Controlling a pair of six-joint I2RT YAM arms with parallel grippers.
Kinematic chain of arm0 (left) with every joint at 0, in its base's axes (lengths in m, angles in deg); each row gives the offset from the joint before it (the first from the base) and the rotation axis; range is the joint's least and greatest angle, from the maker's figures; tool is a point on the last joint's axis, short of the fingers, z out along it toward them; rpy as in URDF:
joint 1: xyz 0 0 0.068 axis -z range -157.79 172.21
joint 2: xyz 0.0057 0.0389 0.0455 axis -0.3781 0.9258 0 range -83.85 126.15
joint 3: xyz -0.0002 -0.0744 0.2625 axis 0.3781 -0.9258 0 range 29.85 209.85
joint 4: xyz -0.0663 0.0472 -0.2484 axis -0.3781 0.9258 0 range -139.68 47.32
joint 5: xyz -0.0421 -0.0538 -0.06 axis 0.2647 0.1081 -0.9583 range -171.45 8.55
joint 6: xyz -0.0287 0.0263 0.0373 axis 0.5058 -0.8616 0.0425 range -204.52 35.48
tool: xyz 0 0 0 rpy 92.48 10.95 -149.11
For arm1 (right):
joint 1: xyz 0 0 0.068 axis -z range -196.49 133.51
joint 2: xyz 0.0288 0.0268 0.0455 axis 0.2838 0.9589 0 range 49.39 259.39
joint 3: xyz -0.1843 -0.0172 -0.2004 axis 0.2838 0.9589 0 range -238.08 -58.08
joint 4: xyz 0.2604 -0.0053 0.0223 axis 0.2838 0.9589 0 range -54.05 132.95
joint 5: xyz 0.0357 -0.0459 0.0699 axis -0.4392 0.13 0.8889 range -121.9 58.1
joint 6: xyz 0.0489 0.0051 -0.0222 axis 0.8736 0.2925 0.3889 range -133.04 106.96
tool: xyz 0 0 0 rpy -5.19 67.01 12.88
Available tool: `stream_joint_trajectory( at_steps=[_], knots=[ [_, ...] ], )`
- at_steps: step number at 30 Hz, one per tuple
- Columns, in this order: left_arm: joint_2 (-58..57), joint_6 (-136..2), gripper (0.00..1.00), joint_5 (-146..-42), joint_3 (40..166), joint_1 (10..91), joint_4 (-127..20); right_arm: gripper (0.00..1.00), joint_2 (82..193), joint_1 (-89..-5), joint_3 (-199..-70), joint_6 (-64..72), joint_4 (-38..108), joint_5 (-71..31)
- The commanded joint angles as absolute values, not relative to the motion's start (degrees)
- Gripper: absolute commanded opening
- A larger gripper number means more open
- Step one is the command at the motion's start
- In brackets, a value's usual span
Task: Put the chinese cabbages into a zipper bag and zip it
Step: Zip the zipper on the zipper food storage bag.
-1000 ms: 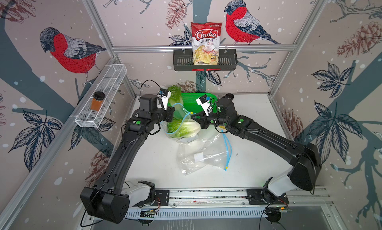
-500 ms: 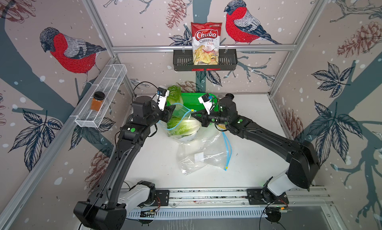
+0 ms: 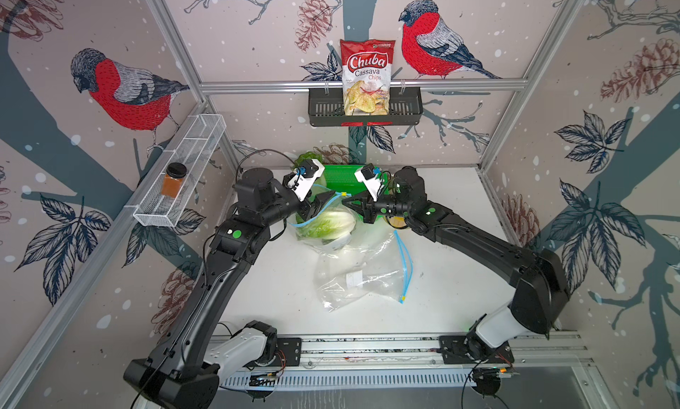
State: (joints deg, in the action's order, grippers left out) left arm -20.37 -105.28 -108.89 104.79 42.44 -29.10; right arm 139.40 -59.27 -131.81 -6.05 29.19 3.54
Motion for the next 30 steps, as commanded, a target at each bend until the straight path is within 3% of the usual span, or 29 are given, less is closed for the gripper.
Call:
stream_joint_trajectory(
  at_steps=[1,9,30],
  knots=[
    [-17.8,-109.5,0.59,-110.9,107.5,44.2,-26.2,0.00,139.5,-59.3,-132.8,-8.3,28.2,5.6],
    [-11.3,-113.3,0.51,-108.9,112.6,47.4,-19.2,0.00,140.1,-59.3,-133.7,-8.8,28.7,6.1],
    [-8.5,-115.5,0.36,-107.5,114.8,47.4,-14.2,0.00,140.6,-59.3,-134.2,-8.9,29.1,6.3]
  ],
)
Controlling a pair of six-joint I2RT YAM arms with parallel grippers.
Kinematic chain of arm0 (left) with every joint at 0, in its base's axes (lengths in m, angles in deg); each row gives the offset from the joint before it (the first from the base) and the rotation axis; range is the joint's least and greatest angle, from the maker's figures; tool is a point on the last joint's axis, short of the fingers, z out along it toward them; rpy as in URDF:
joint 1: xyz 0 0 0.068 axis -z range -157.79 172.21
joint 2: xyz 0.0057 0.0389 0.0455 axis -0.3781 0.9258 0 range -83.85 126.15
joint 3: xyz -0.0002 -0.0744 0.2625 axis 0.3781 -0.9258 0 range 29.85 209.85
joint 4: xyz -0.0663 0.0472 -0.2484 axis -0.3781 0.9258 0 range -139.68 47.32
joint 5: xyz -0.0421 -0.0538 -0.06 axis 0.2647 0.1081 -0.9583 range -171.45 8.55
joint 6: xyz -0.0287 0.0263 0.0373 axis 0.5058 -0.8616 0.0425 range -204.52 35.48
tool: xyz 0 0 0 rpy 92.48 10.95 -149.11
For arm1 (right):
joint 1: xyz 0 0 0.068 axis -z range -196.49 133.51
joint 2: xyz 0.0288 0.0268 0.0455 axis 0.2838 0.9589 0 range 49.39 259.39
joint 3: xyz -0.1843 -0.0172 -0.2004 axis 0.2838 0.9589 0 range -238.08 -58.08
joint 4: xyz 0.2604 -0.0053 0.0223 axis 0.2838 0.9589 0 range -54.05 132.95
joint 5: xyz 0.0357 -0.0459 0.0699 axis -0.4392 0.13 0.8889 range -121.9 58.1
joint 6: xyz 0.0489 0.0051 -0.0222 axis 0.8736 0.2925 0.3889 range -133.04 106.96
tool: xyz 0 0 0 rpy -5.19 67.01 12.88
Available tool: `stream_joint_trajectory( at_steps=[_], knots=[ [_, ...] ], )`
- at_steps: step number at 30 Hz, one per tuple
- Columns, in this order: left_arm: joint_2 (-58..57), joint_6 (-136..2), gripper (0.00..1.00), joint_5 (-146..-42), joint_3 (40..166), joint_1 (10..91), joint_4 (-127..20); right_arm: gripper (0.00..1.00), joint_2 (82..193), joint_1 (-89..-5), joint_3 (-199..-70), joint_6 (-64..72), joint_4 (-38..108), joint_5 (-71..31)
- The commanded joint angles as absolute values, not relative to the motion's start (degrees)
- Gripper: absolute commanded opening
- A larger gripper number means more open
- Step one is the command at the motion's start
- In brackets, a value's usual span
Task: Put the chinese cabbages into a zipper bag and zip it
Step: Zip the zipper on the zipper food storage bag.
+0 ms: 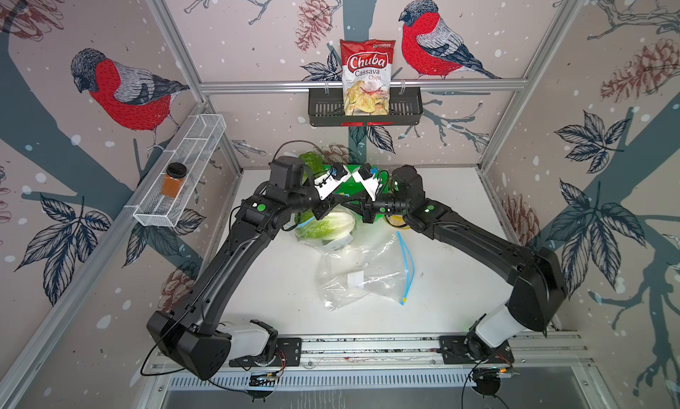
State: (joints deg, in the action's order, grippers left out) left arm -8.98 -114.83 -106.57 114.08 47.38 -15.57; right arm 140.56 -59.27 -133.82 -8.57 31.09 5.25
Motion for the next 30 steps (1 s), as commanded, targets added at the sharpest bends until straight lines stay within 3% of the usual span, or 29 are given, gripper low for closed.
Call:
stream_joint_trajectory(
  at_steps=[1,23,27,30],
  knots=[
    [-8.3,-115.7,0.34,-107.5,115.2,47.4,-13.8,0.00,140.6,-59.3,-134.2,-9.0,29.2,6.4],
    [-7.6,-117.1,0.07,-105.8,116.4,47.5,-11.1,0.00,141.3,-59.4,-134.8,-9.0,28.7,6.9],
    [-7.5,-117.5,0.06,-106.1,116.5,47.5,-11.1,0.10,141.2,-59.3,-134.6,-9.3,27.4,9.0],
    [-7.6,-117.7,0.06,-105.9,116.4,47.5,-11.2,0.11,141.7,-59.2,-135.1,-9.9,27.6,9.0]
  ],
)
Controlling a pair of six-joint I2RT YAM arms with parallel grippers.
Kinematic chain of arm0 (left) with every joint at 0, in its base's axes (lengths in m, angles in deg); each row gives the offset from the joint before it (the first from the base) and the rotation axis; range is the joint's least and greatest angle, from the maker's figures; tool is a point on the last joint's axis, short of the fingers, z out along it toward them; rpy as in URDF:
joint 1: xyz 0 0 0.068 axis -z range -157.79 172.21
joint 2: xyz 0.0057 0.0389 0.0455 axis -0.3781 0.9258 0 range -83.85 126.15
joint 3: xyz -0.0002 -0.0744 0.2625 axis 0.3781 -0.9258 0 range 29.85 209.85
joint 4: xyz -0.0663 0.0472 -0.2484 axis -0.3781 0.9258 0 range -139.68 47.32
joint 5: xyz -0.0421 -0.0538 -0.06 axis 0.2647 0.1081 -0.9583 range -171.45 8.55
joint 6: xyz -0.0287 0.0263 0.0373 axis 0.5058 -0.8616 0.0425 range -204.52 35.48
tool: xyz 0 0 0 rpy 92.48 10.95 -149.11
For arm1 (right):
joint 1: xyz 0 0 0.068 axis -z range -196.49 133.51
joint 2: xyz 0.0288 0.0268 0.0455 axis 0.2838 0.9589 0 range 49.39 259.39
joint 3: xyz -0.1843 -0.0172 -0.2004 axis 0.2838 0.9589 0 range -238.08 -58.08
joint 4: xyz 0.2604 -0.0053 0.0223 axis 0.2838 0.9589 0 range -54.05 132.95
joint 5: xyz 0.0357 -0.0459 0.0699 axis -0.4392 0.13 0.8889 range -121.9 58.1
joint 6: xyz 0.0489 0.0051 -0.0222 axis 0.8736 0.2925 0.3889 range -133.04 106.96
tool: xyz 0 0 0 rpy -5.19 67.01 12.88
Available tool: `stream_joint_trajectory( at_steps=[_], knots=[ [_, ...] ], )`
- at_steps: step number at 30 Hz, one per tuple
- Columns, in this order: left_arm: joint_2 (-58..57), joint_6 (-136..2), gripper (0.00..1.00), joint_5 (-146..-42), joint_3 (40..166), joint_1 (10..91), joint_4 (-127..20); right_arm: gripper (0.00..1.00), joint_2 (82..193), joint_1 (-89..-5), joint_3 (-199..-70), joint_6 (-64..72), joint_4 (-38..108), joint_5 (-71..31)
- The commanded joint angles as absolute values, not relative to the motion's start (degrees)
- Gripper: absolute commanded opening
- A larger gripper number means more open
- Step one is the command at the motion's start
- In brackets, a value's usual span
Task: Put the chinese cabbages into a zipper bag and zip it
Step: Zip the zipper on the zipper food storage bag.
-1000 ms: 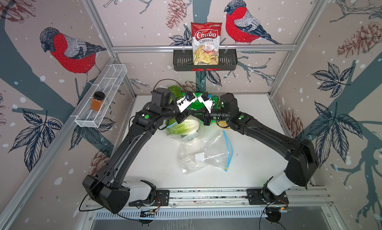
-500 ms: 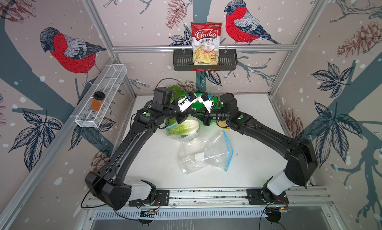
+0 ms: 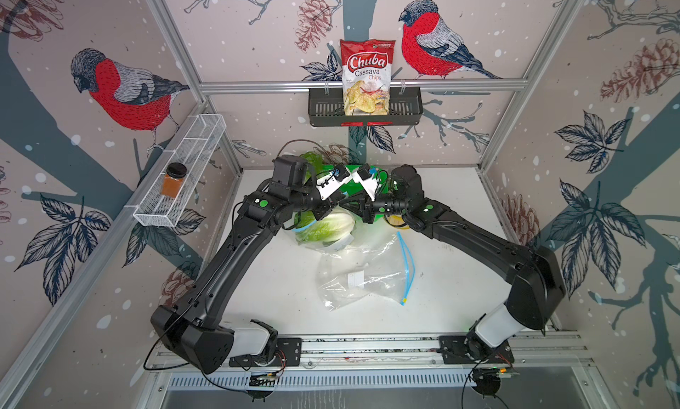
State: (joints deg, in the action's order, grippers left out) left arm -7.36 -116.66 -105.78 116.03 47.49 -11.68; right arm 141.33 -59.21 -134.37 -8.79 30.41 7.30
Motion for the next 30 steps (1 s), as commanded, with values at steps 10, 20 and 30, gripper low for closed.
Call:
stream_joint_trajectory(
  at_steps=[10,20,30],
  knots=[
    [-7.9,-118.0,0.04,-104.5,116.6,47.5,-11.0,0.00,141.9,-58.8,-134.7,-10.0,26.4,9.7],
    [-8.8,-117.3,0.05,-101.0,115.7,47.5,-10.1,0.00,140.4,-58.5,-131.4,-7.5,20.9,8.9],
    [-10.3,-116.8,0.08,-100.3,114.8,47.5,-9.8,0.00,140.0,-57.9,-130.5,-4.6,18.0,6.0]
  ],
)
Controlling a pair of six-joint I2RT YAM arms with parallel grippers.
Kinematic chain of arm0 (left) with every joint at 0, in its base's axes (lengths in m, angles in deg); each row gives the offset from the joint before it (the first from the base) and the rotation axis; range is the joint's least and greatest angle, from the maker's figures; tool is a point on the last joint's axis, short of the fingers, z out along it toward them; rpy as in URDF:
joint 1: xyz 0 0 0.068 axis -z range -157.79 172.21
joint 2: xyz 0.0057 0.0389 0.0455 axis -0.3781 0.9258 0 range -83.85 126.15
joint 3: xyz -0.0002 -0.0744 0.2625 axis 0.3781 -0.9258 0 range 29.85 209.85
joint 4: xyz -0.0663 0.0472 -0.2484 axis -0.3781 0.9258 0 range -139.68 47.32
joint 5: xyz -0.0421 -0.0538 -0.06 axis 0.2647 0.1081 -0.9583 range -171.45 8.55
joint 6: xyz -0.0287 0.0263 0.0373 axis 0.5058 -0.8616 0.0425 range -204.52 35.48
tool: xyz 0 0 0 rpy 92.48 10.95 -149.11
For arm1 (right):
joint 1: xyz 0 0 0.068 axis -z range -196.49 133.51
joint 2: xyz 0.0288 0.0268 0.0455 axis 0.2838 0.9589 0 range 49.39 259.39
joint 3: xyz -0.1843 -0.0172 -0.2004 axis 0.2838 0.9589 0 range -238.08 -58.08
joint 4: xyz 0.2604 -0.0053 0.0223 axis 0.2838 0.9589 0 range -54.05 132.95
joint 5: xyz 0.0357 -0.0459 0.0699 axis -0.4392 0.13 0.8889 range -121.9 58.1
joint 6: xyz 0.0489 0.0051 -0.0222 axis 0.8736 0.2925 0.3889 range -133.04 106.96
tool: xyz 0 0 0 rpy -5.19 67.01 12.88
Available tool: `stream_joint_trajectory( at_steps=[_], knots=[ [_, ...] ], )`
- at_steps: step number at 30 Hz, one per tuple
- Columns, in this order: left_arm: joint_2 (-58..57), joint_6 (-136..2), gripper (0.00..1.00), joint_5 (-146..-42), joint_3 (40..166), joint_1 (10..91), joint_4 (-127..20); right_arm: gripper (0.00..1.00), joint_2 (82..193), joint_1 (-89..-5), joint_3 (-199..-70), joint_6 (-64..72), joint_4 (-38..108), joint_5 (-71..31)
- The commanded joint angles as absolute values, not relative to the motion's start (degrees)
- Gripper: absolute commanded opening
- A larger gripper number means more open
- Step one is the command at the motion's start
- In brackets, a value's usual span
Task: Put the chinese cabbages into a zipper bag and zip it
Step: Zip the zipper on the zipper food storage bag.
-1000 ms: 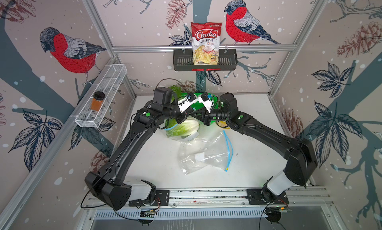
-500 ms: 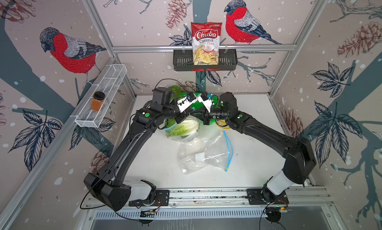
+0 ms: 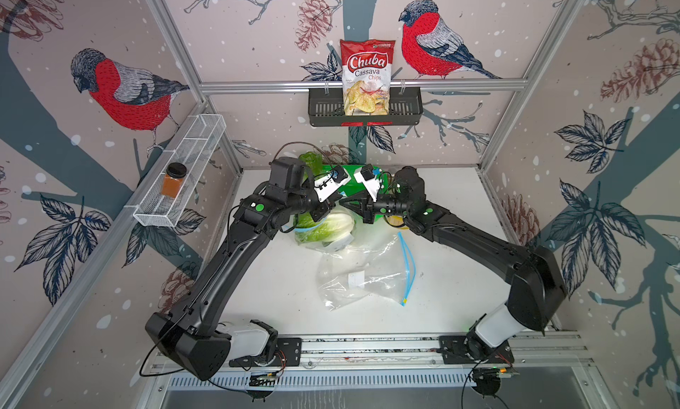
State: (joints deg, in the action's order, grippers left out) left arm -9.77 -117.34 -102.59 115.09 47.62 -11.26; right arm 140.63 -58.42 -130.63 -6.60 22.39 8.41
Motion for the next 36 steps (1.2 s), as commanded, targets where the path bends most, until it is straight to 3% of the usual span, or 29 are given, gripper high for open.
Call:
stream_joint_trajectory(
  at_steps=[1,10,20,22,28,36],
  knots=[
    [-10.4,-116.8,0.08,-100.0,114.7,47.5,-9.6,0.00,139.9,-57.8,-130.5,-4.2,17.6,6.0],
    [-11.3,-116.4,0.09,-94.8,113.6,47.5,-10.5,0.00,139.5,-57.2,-129.5,-2.8,16.0,7.4],
    [-9.0,-116.9,0.09,-99.3,116.3,47.5,-11.1,0.00,141.1,-57.2,-132.9,-6.3,22.2,11.1],
    [-8.5,-117.1,0.08,-99.8,116.8,47.5,-11.2,0.10,141.6,-57.2,-134.1,-6.9,23.3,11.7],
    [-7.0,-117.7,0.07,-100.2,118.4,47.5,-10.1,0.17,142.9,-56.9,-136.5,-8.5,25.7,12.6],
    [-7.0,-117.8,0.07,-100.3,118.6,47.5,-10.3,0.01,143.7,-56.6,-137.0,-8.8,25.7,13.2]
  ],
)
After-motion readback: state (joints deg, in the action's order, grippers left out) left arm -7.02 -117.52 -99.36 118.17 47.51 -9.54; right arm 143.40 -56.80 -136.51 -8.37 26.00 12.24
